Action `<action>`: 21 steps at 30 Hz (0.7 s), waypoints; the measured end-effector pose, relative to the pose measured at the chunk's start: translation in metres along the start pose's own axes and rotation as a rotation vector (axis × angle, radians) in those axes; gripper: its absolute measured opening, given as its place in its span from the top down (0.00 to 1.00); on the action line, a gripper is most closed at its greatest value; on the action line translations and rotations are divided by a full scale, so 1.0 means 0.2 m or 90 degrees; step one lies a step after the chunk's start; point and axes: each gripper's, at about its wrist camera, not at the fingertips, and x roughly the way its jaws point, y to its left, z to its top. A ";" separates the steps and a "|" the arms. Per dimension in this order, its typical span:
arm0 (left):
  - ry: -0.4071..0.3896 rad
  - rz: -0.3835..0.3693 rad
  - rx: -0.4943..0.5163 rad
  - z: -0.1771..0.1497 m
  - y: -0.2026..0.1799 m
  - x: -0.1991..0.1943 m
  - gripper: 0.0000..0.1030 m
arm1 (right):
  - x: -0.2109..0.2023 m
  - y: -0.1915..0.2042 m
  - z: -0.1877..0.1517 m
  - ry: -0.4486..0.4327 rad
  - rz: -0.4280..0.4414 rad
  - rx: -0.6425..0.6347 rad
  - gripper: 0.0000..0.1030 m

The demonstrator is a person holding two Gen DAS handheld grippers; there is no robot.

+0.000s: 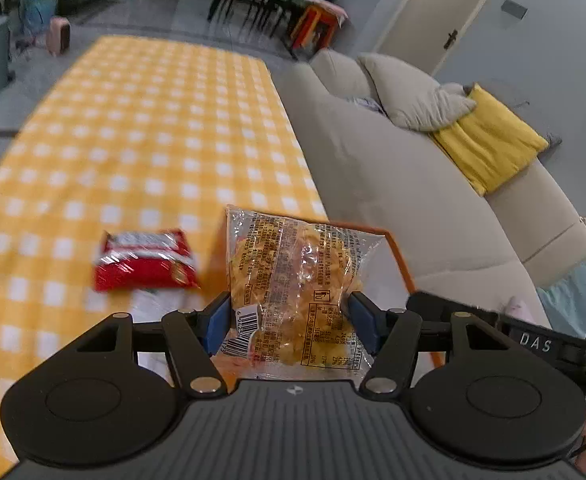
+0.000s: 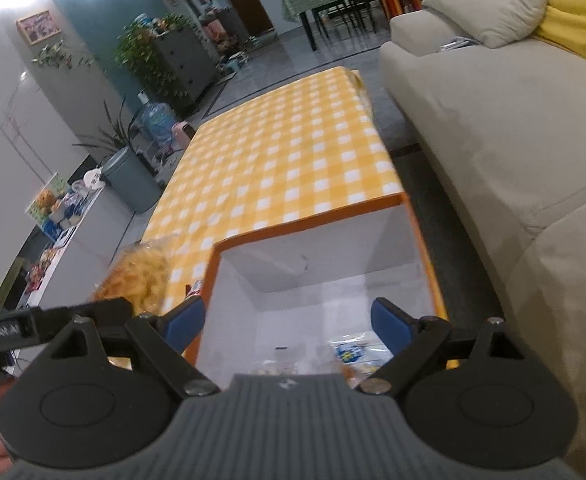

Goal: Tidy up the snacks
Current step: 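Carry the cracker bag into the box and open the left tool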

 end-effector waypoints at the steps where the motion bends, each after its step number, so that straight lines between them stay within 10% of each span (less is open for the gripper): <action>1: 0.007 -0.004 -0.003 0.00 -0.02 0.03 0.30 | -0.01 -0.02 0.00 -0.004 -0.001 0.007 0.14; 21: 0.042 0.229 0.048 -0.09 -0.28 0.64 0.30 | 0.03 -0.28 0.00 0.000 0.074 0.122 0.15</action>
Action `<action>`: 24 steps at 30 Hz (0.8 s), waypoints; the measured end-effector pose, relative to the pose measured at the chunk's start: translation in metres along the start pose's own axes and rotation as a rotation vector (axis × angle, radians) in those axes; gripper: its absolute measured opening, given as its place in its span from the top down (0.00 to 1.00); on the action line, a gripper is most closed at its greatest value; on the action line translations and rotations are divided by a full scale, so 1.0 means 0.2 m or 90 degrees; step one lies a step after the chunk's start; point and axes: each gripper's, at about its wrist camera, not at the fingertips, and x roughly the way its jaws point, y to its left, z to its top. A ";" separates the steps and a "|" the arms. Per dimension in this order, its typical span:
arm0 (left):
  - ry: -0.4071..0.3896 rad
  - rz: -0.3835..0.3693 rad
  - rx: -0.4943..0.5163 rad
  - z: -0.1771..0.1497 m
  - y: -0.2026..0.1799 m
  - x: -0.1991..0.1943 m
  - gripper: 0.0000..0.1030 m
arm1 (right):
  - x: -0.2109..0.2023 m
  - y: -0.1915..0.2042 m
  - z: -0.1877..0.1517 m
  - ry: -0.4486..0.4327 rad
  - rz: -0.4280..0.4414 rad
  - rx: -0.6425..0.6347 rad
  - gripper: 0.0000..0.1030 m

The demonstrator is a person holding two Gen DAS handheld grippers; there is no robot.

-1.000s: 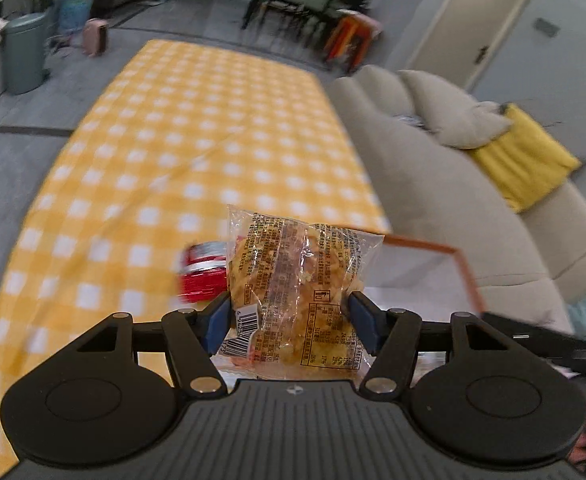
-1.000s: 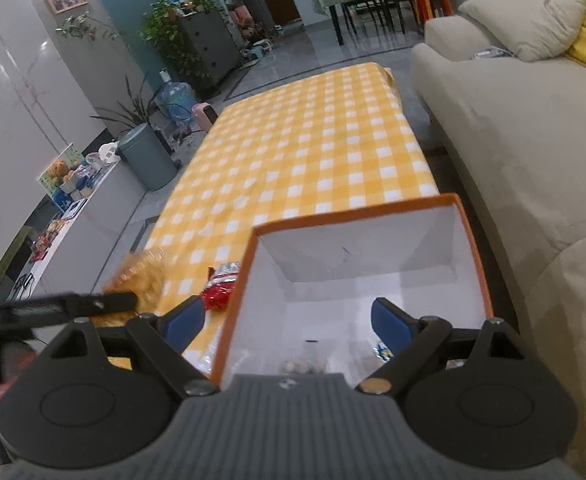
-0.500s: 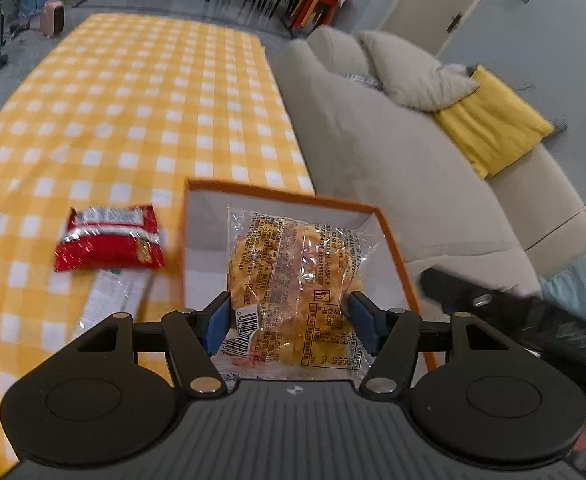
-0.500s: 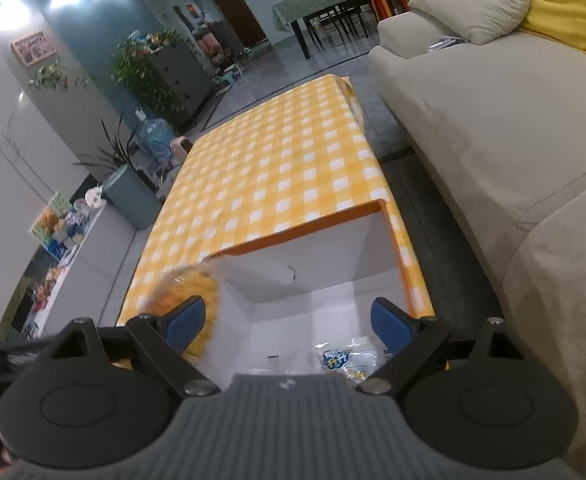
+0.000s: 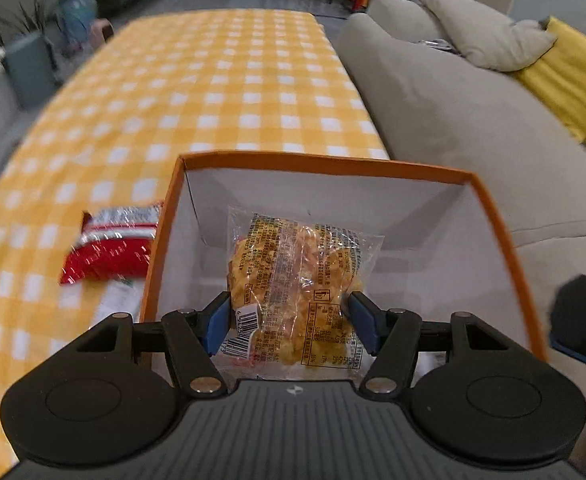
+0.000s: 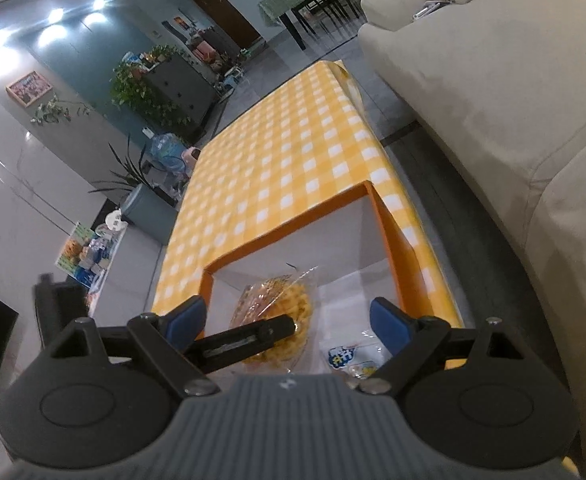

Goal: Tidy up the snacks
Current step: 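Carry the cracker bag into the box and open the left tool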

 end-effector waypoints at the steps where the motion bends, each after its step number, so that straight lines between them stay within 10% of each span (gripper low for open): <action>1: -0.004 0.011 0.008 0.00 -0.01 0.00 0.30 | 0.00 0.00 0.00 0.002 -0.002 -0.002 0.15; 24: -0.026 0.067 0.075 0.03 -0.06 -0.06 0.17 | 0.03 -0.01 0.00 0.013 -0.031 -0.004 0.16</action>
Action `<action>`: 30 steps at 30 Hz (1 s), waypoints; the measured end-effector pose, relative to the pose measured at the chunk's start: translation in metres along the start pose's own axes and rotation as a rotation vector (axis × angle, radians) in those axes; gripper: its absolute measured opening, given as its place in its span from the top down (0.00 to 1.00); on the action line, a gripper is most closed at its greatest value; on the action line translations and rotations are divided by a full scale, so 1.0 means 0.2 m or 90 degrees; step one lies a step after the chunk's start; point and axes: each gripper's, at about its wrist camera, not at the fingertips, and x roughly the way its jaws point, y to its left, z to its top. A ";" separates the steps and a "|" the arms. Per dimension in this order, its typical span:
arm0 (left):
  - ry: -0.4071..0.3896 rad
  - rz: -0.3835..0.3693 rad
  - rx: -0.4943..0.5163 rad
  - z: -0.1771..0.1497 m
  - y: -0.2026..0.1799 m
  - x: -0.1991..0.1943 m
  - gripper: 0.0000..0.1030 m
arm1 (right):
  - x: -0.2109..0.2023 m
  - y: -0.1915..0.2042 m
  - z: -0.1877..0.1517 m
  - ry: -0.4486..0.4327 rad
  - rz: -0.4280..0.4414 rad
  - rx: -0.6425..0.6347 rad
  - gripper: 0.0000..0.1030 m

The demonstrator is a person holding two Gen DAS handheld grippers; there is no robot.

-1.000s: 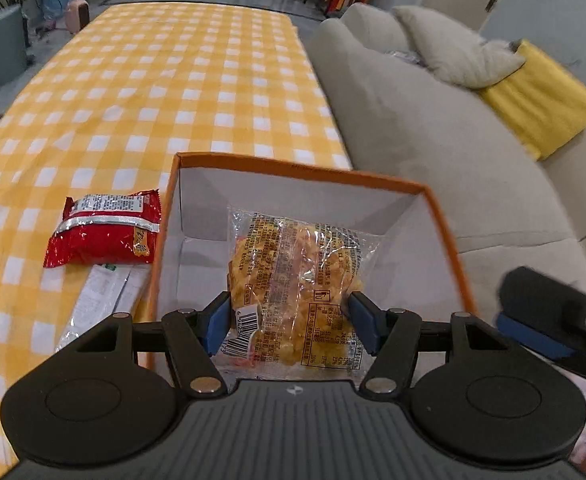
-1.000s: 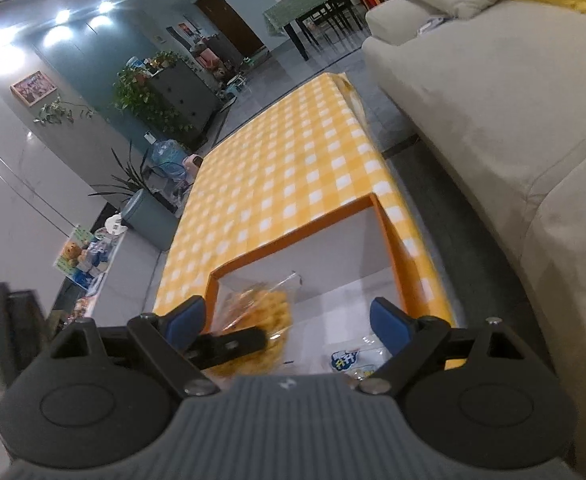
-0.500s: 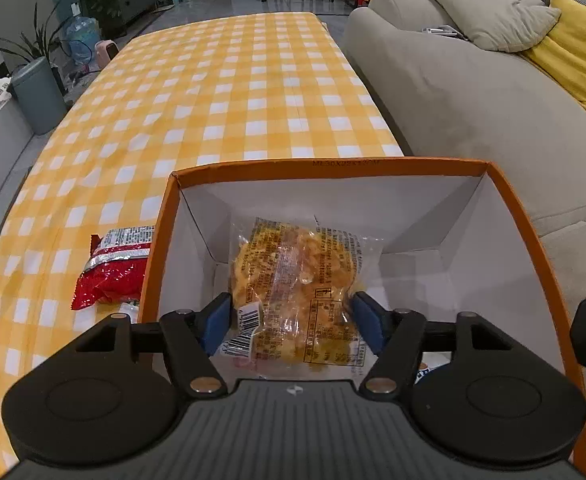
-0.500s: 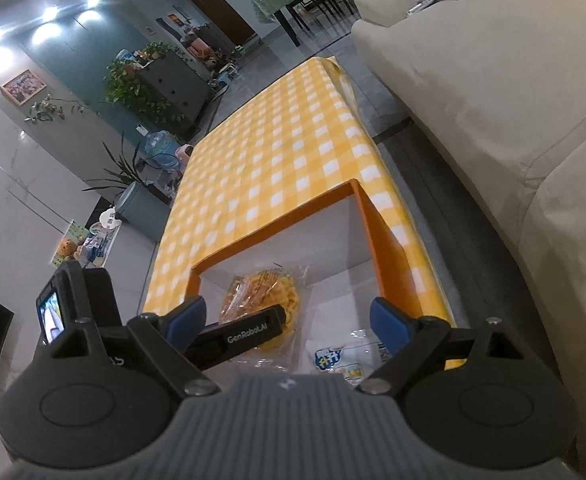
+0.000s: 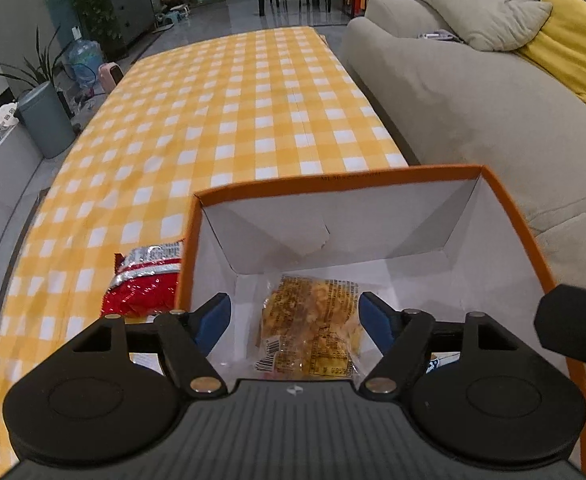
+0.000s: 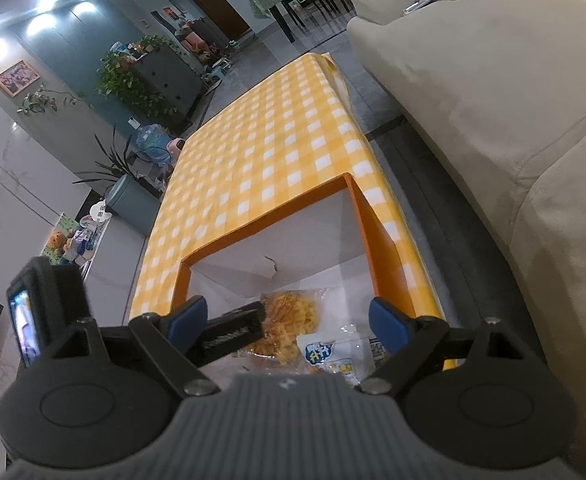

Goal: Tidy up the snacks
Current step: 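Carry the cracker bag into the box and open the left tool, then grasp the white sausage-stick packet on the table with the right tool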

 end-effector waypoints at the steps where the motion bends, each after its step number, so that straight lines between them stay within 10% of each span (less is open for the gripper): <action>1: -0.001 -0.003 0.000 0.00 0.01 -0.01 0.17 | 0.00 0.00 0.00 0.000 0.000 -0.001 0.16; 21: -0.010 -0.072 -0.007 0.00 0.18 -0.32 0.17 | -0.10 0.12 -0.05 -0.035 -0.045 -0.058 0.21; 30: 0.005 -0.100 -0.039 -0.05 0.35 -0.44 0.17 | -0.16 0.25 -0.09 -0.060 -0.033 -0.113 0.38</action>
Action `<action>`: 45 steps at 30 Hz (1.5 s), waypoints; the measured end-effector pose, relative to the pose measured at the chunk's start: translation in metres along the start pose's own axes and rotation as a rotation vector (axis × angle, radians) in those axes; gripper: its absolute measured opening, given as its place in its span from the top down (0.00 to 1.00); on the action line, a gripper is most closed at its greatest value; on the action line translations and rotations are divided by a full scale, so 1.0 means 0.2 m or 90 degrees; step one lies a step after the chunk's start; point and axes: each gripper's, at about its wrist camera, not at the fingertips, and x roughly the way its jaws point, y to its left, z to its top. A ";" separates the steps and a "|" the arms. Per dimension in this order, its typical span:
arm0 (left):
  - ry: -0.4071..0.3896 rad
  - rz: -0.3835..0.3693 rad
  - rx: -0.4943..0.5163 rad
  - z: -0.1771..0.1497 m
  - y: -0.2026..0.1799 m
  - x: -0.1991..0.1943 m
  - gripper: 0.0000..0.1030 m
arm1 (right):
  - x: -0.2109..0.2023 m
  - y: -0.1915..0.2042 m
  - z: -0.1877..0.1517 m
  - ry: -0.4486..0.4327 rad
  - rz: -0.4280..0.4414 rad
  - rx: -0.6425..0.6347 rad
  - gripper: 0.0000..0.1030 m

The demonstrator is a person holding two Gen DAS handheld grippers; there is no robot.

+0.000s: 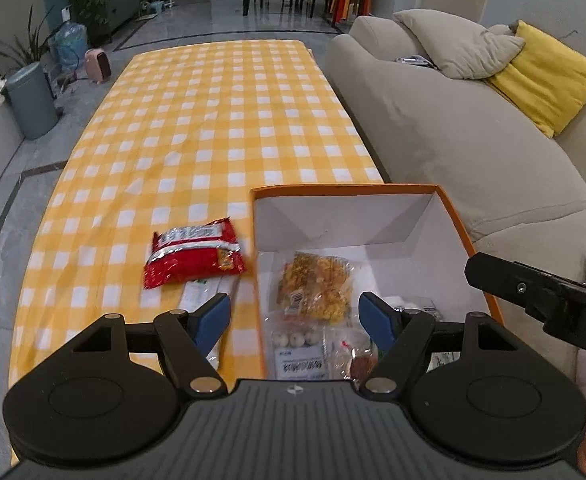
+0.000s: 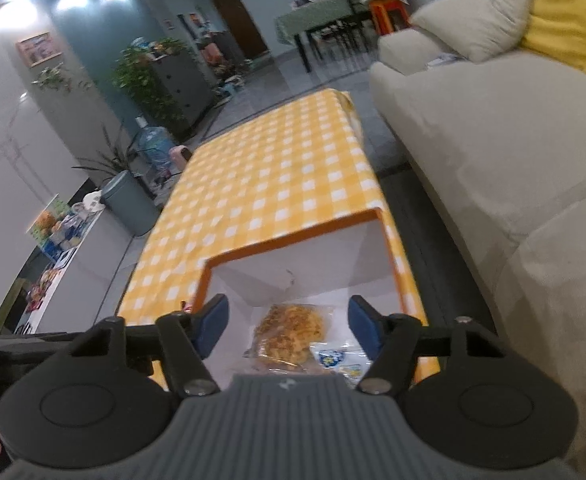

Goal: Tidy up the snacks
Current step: 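Grasp the white sausage-stick packet on the table with the right tool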

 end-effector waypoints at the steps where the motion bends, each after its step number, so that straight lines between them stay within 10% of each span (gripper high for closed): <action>1: 0.000 -0.006 -0.006 -0.01 0.03 -0.02 0.17 | -0.01 0.02 0.00 0.000 0.004 -0.006 0.38; 18: -0.030 0.038 -0.146 -0.23 0.83 -0.20 0.17 | 0.08 0.74 -0.33 -0.029 0.069 -0.178 0.39; 28: -0.005 0.035 -0.196 -0.32 1.10 -0.04 0.17 | 0.46 1.13 -0.75 -0.085 -0.102 -0.206 0.40; 45: 0.063 0.021 -0.242 -0.34 1.28 0.20 0.17 | 1.07 0.97 -0.83 -0.013 -0.272 -0.039 0.34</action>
